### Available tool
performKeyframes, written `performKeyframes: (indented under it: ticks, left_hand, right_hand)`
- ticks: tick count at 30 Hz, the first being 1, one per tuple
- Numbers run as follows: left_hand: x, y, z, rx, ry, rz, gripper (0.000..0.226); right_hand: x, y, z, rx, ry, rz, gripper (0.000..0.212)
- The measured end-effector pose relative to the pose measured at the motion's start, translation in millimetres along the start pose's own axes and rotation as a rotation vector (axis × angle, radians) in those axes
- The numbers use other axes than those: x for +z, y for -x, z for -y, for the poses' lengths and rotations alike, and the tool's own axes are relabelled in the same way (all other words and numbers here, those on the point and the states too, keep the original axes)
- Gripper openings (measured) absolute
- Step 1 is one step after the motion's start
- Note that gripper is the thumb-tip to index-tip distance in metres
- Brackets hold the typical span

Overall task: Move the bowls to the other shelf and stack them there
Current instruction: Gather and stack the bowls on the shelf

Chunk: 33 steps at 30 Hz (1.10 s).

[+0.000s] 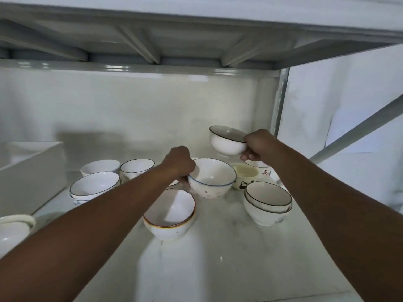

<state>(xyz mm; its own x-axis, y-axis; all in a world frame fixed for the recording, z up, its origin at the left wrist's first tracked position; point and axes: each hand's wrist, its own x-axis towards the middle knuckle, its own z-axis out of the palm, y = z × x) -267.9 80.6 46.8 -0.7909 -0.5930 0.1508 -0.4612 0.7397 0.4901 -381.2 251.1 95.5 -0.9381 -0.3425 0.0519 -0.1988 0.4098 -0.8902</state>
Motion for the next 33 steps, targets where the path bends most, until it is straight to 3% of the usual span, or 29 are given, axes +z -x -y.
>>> performKeyframes:
  ticks: [2,10,14,20,26,31,33]
  left_hand:
    - [15.6,-7.5,0.7,0.010,-0.033,-0.017,0.014]
    - [37.4,-23.3,18.5,-0.023,-0.123,0.011,0.021]
    - [35.8,-21.7,19.8,-0.016,-0.129,0.030,0.018]
    - [30.6,-18.6,21.1,0.006,-0.248,0.075,0.029]
    - [21.6,-15.5,21.4,0.044,-0.351,0.165,0.036]
    - [14.1,-8.9,26.7,0.056,-0.244,0.160,0.013]
    - [10.0,-6.7,32.4,0.044,-0.112,0.199,0.029]
  right_hand:
    - [0.3,-1.8,-2.3,0.026,0.056,0.100,0.022]
    - [11.9,-17.7,-29.9,-0.004,0.312,0.301,0.020]
    - [19.4,-24.1,-36.8,-0.067,0.395,0.364,0.020]
    - [30.2,-27.8,-42.7,-0.160,0.542,0.424,0.038]
    - [42.4,-20.4,-39.7,-0.245,0.658,0.418,0.035]
    - [52.4,-16.9,-43.2,-0.262,0.652,0.421,0.027]
    - [57.5,-15.4,-44.2,-0.287,0.673,0.425,0.026]
